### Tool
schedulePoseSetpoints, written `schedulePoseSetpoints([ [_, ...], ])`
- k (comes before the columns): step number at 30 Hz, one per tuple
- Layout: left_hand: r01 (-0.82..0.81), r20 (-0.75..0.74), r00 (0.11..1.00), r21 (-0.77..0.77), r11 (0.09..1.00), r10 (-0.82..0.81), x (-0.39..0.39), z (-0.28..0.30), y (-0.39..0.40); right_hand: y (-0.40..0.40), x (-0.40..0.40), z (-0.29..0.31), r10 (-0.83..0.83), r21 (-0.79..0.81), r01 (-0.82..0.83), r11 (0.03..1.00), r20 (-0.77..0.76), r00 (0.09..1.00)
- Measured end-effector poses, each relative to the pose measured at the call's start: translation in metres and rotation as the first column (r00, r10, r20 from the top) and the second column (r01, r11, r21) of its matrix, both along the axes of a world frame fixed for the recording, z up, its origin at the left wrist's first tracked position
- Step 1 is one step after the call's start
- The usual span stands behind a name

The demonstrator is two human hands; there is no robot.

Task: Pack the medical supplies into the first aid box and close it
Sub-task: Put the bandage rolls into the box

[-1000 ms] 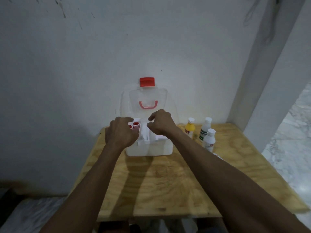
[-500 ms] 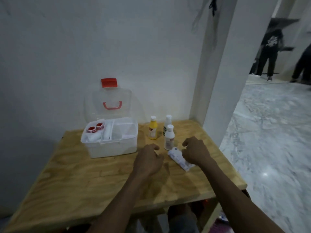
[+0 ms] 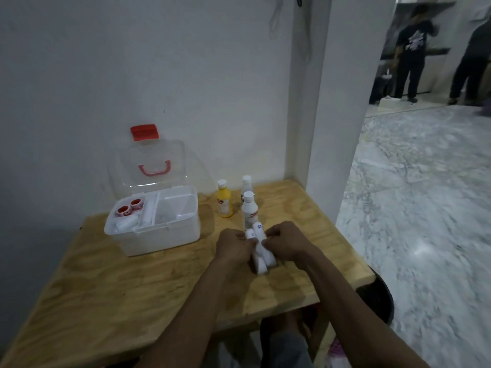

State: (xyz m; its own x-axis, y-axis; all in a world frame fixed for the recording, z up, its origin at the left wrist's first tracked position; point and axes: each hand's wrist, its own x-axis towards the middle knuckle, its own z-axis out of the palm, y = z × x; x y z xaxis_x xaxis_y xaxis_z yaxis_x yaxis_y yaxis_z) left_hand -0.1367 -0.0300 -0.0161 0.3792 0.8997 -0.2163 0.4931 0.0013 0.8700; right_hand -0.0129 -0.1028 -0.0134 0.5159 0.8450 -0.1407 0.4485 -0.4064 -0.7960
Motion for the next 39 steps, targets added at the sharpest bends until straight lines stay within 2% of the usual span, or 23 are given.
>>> schedulePoseSetpoints([
  [4,0.044,0.119,0.992,-0.035,0.998,-0.039,-0.012,0.008,-0.001,-0.004,-0.002,0.010,0.051,0.063,-0.040,0.997,-0.176,0.983],
  [7,0.046,0.187,0.981,-0.014,0.999,-0.043,-0.027,0.021,-0.004,-0.004,-0.013,0.025,0.123,0.135,-0.096,0.986,-0.206,0.971],
  [10,-0.005,0.241,0.970,0.059,0.998,-0.010,-0.051,0.035,-0.001,0.003,-0.032,0.044,0.198,0.236,-0.161,0.958,-0.142,0.970],
  [13,-0.082,0.276,0.961,0.212,0.974,0.021,-0.081,0.056,0.009,0.017,-0.053,0.065,0.229,0.341,-0.206,0.917,-0.030,0.973],
  [17,-0.170,0.226,0.972,0.506,0.846,0.060,-0.122,0.087,0.033,0.046,-0.082,0.091,0.213,0.456,-0.236,0.858,0.102,0.972],
  [21,-0.226,0.177,0.973,0.609,0.760,0.148,-0.146,0.107,0.066,0.081,-0.104,0.105,0.138,0.543,-0.255,0.800,0.248,0.959],
  [25,-0.171,0.074,0.983,0.688,0.705,0.166,-0.153,0.106,0.096,0.108,-0.115,0.102,0.148,0.516,-0.306,0.800,0.324,0.934],
  [30,0.010,-0.142,0.983,0.663,0.749,0.113,-0.146,0.083,0.116,0.130,-0.116,0.081,0.232,0.363,-0.406,0.839,0.437,0.869],
  [34,0.115,-0.302,0.946,0.648,0.752,0.115,-0.143,0.068,0.122,0.138,-0.120,0.071,0.308,0.228,-0.441,0.868,0.449,0.839],
  [39,0.210,-0.430,0.896,0.635,0.743,0.114,-0.148,0.055,0.127,0.141,-0.123,0.061,0.369,0.151,-0.479,0.865,0.454,0.811],
])
